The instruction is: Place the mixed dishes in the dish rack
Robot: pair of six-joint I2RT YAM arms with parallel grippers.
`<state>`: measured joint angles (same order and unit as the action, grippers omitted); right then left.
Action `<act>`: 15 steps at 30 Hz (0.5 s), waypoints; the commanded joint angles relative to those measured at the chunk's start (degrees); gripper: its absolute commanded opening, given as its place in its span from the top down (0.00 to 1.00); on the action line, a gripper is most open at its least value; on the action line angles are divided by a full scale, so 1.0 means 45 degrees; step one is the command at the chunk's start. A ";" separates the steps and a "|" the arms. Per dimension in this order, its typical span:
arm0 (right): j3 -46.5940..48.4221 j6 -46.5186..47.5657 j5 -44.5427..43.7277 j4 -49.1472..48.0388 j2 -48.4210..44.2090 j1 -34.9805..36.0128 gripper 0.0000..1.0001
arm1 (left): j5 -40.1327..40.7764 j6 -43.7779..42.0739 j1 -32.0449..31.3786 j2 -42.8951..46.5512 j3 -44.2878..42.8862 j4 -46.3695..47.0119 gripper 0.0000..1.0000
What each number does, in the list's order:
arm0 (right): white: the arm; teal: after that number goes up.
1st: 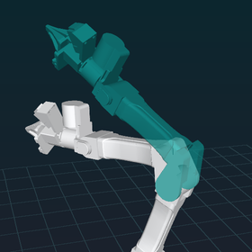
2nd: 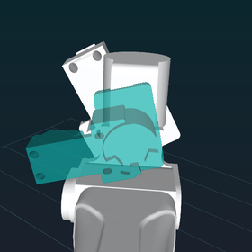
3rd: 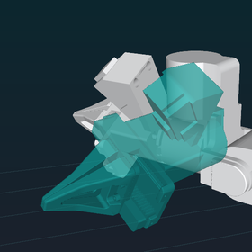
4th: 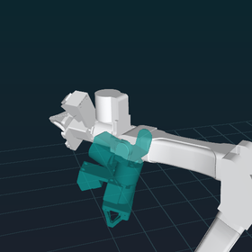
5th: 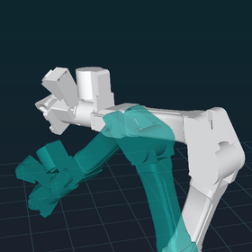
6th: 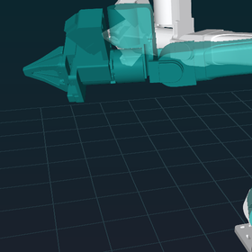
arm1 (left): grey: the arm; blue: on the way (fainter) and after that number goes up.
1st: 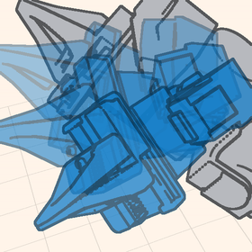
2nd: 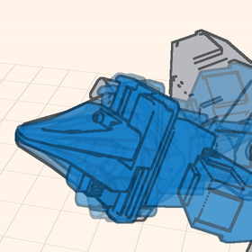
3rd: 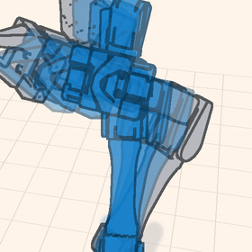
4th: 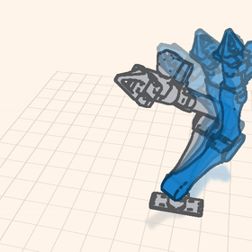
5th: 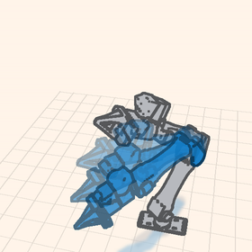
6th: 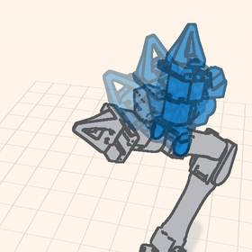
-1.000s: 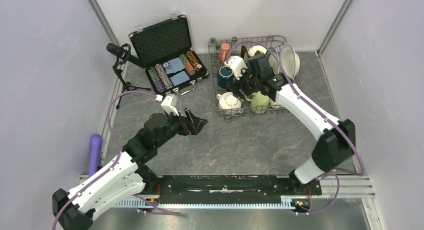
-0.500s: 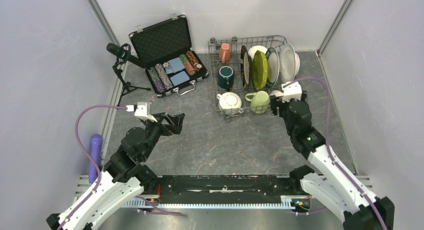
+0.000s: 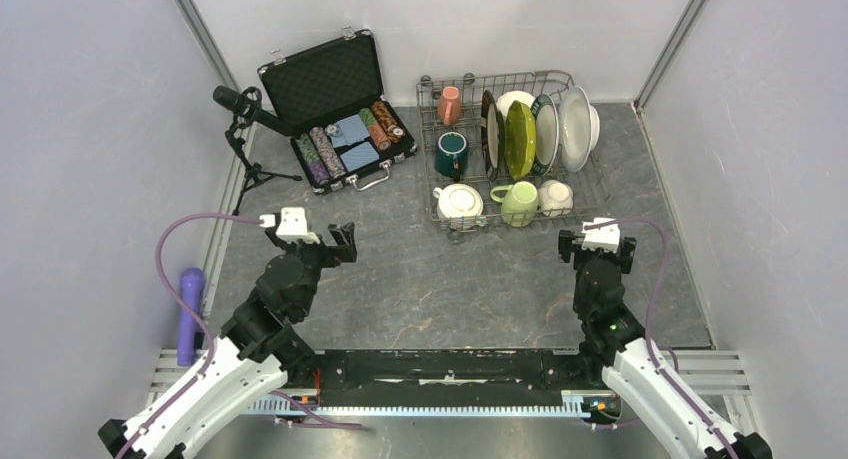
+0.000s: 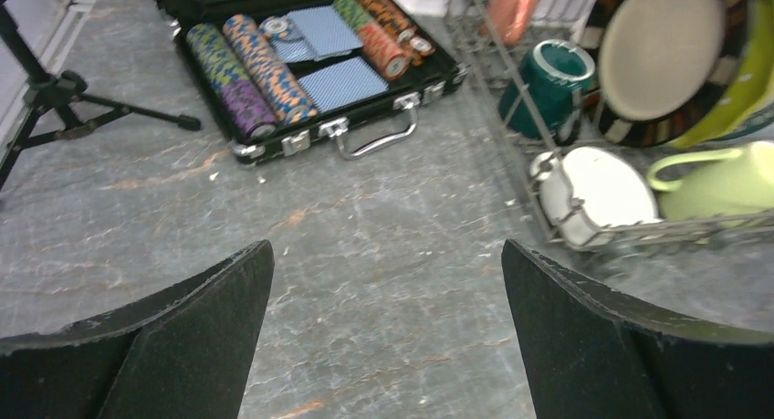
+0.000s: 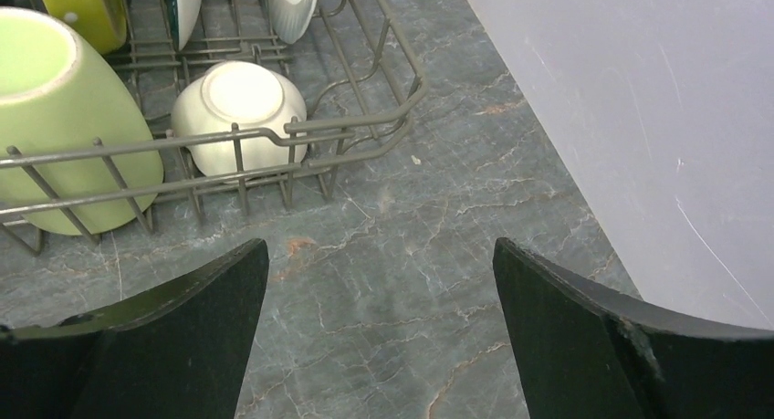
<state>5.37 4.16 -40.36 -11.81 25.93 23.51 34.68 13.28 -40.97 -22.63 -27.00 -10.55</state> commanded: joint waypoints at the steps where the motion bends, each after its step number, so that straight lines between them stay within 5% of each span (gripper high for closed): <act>1: -0.0140 -0.0037 -0.0400 -0.1228 0.0112 0.0009 0.02 | 0.1509 -0.0756 0.0037 -0.0433 0.1205 0.1747 0.00; 6: -0.1132 0.0715 0.1189 -0.3907 0.1270 -0.0141 0.02 | 0.3361 -0.0958 0.0560 -0.1687 0.1326 0.2062 0.00; 15: -0.2534 -0.0076 0.3668 -0.6074 0.2707 -0.3040 0.02 | 0.2072 -0.1485 0.3858 -0.3298 0.1799 0.4224 0.00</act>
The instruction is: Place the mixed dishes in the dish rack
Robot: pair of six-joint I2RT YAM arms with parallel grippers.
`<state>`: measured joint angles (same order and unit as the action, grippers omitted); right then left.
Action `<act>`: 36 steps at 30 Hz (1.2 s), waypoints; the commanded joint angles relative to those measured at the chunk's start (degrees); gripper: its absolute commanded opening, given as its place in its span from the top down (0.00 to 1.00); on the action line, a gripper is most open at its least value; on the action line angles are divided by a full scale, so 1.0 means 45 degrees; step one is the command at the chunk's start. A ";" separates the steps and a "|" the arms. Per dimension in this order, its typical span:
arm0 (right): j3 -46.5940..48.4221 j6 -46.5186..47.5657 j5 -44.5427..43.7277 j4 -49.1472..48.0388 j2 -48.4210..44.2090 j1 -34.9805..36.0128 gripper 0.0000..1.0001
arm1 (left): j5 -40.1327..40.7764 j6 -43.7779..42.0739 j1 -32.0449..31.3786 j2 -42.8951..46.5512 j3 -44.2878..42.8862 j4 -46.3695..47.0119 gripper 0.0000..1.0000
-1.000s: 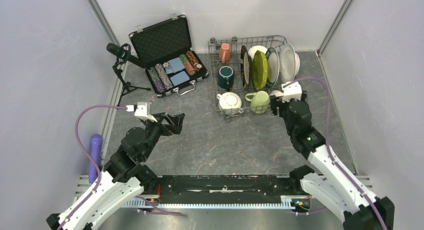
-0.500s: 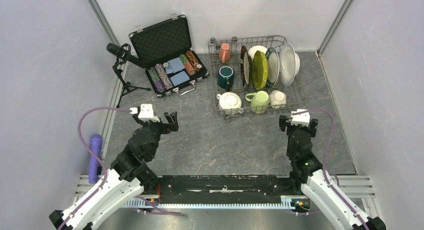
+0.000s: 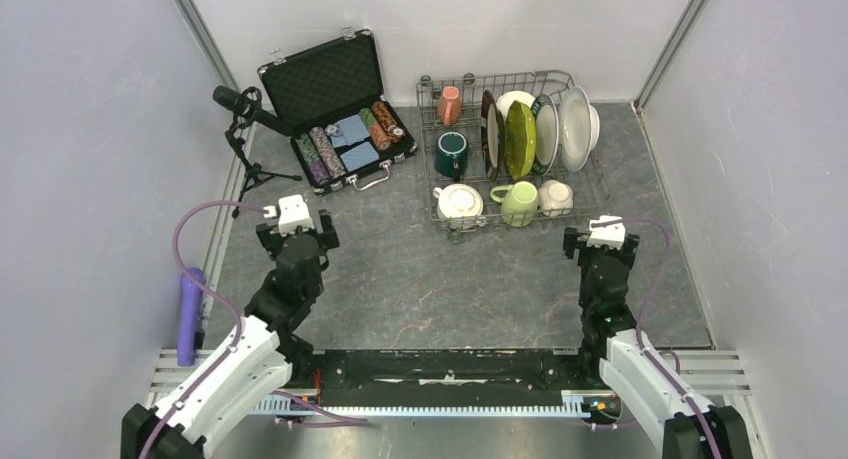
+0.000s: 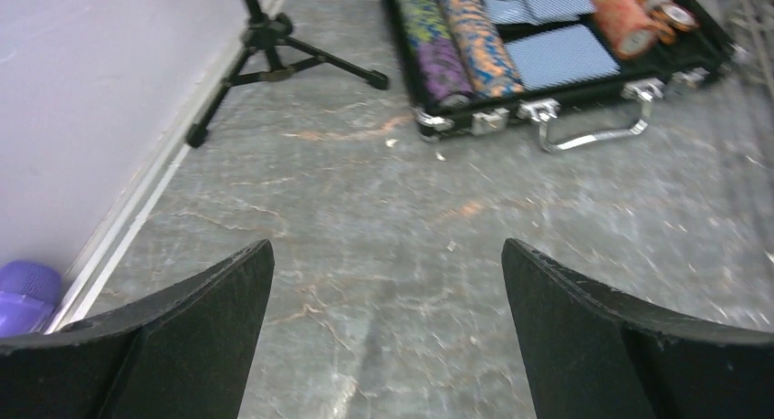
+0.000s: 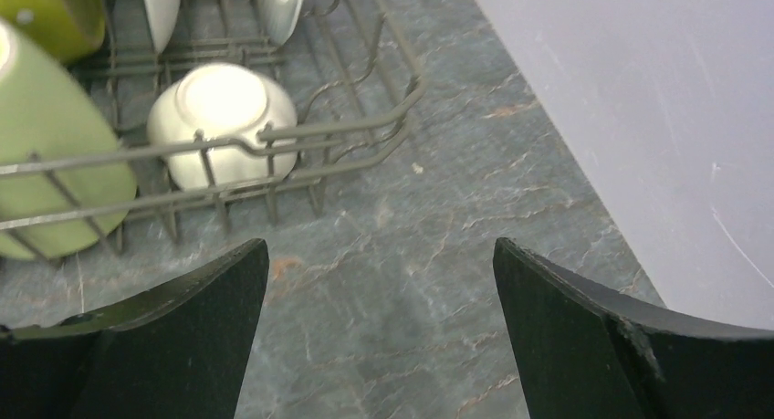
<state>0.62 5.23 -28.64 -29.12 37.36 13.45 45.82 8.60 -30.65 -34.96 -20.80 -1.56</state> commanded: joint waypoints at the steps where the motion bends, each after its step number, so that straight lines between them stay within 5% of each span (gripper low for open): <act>1: -0.1558 -0.0285 0.1222 -0.2512 0.0353 -0.1013 0.02 | -0.0962 -0.0207 0.2190 -0.0888 0.0506 0.2521 0.00; 6: -0.1929 -0.0440 0.1663 -0.4495 0.1960 -0.1738 0.02 | -0.3134 0.0319 0.4376 -0.3070 0.0625 0.3900 0.00; 11: -0.2384 0.0039 0.2240 -0.7045 0.3172 -0.1776 0.03 | -0.3416 -0.1422 0.4505 -0.5419 0.0812 0.6216 0.00; 15: -0.2193 0.0101 0.2150 -0.8313 0.4750 -0.1778 0.02 | -0.5725 -0.1262 0.4546 -0.7339 0.1316 0.9491 0.00; 18: -0.2153 0.0329 0.2239 -0.9280 0.5625 -0.1789 0.02 | -0.5998 -0.1530 0.4522 -0.8518 0.0404 0.9356 0.00; 24: -0.1731 0.0122 0.2501 -1.0671 0.7405 -0.2369 0.02 | -0.6610 -0.2762 0.4631 -1.0356 0.0735 1.2608 0.00; 36: -0.1642 0.0497 0.3852 -1.2301 0.9165 -0.2506 0.02 | -0.6642 -0.1731 0.5394 -1.0549 0.0426 1.1978 0.00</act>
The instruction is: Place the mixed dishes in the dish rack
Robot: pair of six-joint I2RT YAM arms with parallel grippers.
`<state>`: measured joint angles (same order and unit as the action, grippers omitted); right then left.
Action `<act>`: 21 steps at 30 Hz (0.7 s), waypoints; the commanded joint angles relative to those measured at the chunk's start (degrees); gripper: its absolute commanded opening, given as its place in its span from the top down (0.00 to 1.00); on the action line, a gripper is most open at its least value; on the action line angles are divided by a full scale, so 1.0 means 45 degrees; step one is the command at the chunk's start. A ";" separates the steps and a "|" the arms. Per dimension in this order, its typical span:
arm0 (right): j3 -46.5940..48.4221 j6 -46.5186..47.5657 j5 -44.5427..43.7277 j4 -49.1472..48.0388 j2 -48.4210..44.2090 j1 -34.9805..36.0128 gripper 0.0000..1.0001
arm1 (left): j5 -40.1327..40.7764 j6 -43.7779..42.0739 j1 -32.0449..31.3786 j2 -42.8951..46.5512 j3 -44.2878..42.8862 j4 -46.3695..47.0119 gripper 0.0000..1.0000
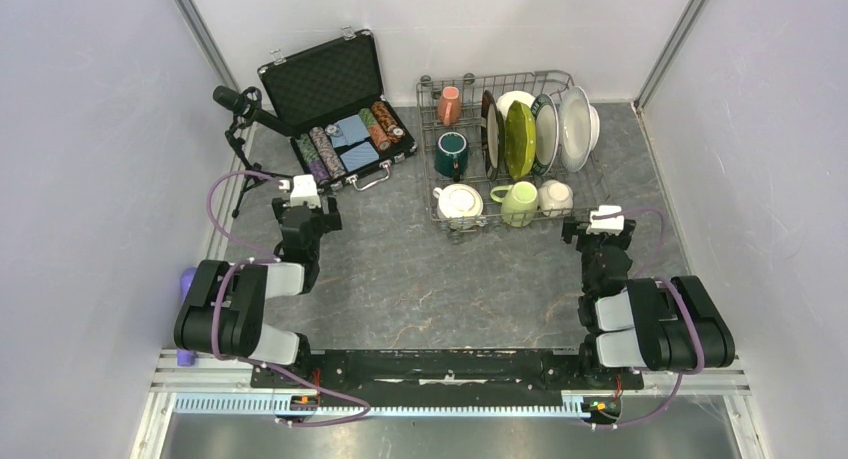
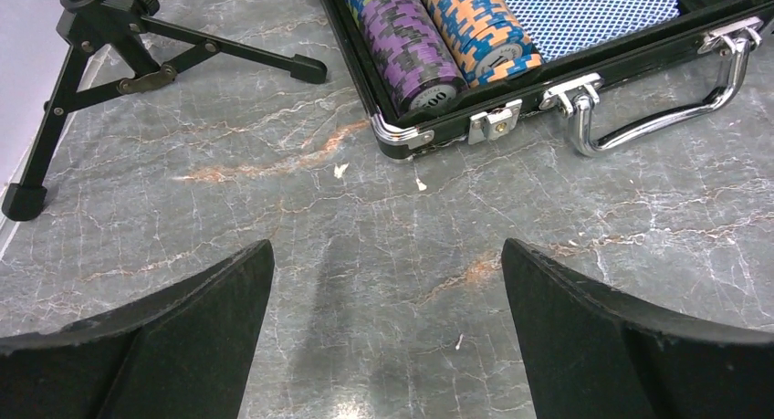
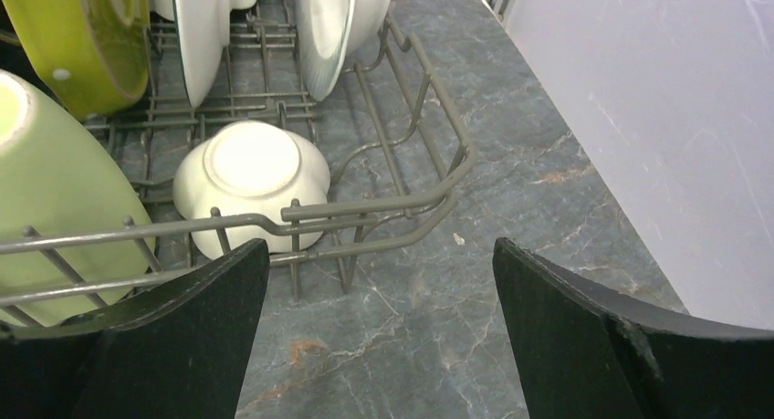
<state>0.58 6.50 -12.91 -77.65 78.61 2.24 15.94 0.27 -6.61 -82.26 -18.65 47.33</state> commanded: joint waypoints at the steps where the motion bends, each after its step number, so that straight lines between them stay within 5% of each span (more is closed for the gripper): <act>1: -0.1581 0.0219 0.0350 -0.1476 0.0041 -0.0014 0.02 | 0.0037 0.0209 0.0063 -0.0048 0.0285 0.1687 0.00; 3: -0.1638 0.0235 0.0421 -0.1519 0.0003 -0.0024 0.02 | -0.0003 -0.0037 -0.0104 -0.0740 0.1218 0.4344 0.04; 5: -0.1615 0.0237 0.0369 -0.1539 0.0024 -0.0028 0.02 | 0.0283 -0.0041 -0.0309 -0.0332 0.0833 0.2861 0.00; 21: -0.1590 0.0235 0.0371 -0.1456 0.0022 -0.0023 0.02 | 0.0443 -0.0042 -0.0310 -0.0553 0.0928 0.3460 0.00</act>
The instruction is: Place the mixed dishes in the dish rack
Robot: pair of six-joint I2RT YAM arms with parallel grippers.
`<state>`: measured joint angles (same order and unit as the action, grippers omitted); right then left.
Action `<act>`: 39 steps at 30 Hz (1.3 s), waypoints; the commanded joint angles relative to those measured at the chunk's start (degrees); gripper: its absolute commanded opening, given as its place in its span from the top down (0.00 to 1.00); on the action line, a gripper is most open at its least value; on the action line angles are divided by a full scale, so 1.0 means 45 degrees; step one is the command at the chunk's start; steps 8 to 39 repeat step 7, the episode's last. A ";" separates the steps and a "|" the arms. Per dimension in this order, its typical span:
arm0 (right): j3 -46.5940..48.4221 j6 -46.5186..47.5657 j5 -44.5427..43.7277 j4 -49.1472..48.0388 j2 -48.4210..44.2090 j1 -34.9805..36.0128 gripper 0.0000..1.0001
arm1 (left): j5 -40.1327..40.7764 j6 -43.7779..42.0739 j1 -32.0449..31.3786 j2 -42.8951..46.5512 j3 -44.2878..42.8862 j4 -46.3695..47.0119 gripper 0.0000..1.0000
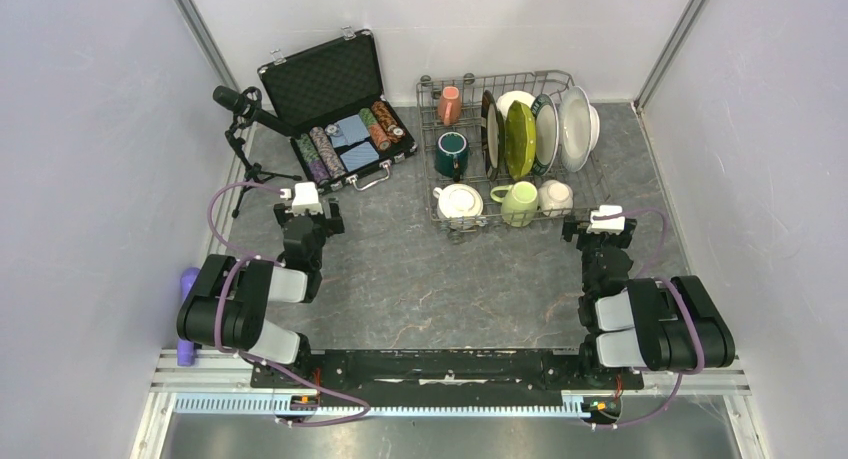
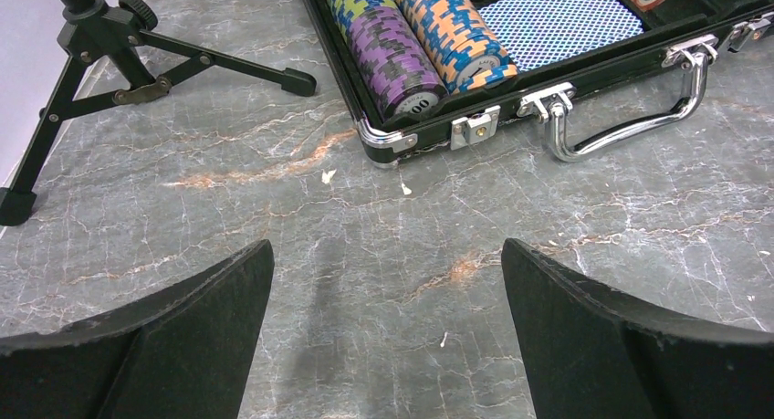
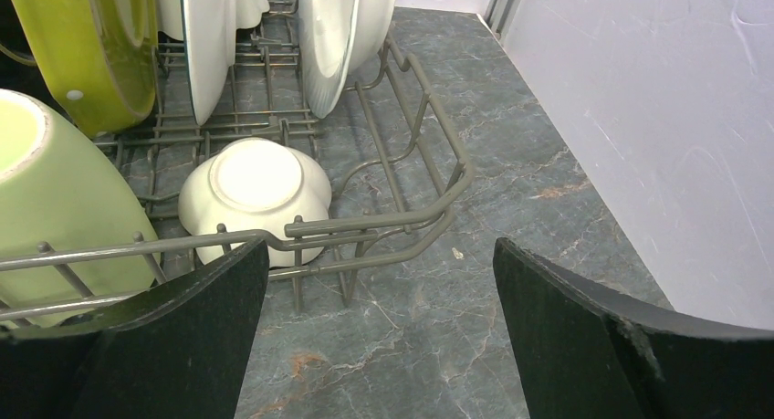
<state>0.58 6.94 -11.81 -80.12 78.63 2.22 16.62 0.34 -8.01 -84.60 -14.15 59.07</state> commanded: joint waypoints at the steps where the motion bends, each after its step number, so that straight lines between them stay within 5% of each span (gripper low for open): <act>1: -0.1583 0.0138 0.0116 -0.0907 0.0017 -0.0010 0.02 | 0.0272 -0.0066 0.0003 -0.0044 -0.0097 0.0801 0.00; 39: -0.1578 0.0138 0.0111 -0.0907 0.0008 0.0004 0.02 | -0.0413 0.0016 0.0335 -0.0008 -0.0278 0.0369 0.00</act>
